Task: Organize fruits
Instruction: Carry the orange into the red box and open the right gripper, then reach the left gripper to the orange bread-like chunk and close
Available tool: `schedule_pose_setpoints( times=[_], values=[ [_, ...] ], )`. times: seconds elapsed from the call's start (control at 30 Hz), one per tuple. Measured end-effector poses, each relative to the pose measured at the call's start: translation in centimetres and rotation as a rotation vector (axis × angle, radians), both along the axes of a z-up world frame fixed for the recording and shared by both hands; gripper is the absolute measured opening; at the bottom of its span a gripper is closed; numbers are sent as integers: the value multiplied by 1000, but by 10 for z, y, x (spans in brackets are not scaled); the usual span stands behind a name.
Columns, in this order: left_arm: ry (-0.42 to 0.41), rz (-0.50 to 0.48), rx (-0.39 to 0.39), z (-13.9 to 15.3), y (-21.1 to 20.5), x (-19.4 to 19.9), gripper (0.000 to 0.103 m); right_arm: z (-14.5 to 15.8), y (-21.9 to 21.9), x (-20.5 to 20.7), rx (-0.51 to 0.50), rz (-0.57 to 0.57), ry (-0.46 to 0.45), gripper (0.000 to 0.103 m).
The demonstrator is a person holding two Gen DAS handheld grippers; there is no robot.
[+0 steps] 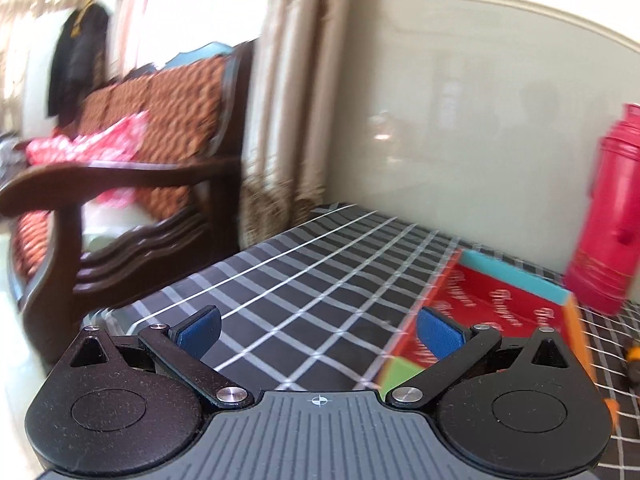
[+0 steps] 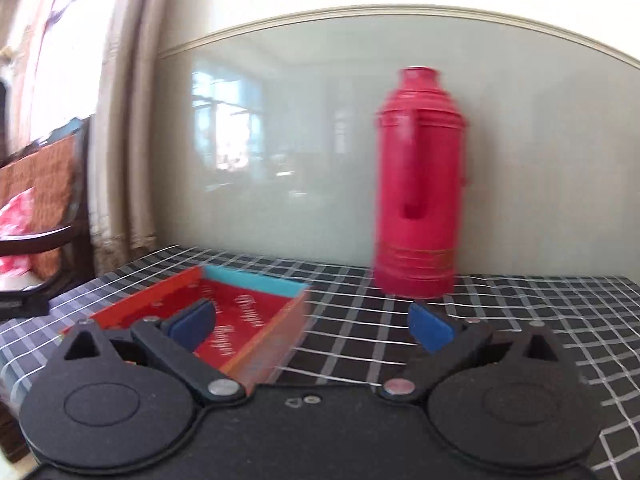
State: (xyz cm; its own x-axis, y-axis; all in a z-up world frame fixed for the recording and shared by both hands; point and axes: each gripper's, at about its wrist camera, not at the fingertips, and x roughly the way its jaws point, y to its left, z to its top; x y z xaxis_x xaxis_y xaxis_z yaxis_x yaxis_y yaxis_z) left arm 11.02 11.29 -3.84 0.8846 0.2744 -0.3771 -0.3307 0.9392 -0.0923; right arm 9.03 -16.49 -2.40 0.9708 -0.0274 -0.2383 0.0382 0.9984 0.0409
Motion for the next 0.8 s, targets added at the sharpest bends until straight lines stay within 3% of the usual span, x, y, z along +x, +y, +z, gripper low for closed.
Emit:
schedule_pose_setpoints(
  times=[0.13,0.3,0.5,0.7,0.8],
  values=[
    [-59,-129,61,9,-41,-7,103,-8,-54,-2,158,-204,54,97],
    [-122,-322,149,12,-100,-17,103,-6,-85,-27,-18,-480,-41,97],
    [-102,-513,178,5,-162,-23,103,-16,-123,-45,-67,-692,-20,97],
    [-28,-645,173,-11,-209,-23,102,-21,-127,-55,-83,-727,-16,97],
    [32,-625,155,-22,-217,-12,99,-22,-127,-54,-82,-691,-6,97]
  ],
)
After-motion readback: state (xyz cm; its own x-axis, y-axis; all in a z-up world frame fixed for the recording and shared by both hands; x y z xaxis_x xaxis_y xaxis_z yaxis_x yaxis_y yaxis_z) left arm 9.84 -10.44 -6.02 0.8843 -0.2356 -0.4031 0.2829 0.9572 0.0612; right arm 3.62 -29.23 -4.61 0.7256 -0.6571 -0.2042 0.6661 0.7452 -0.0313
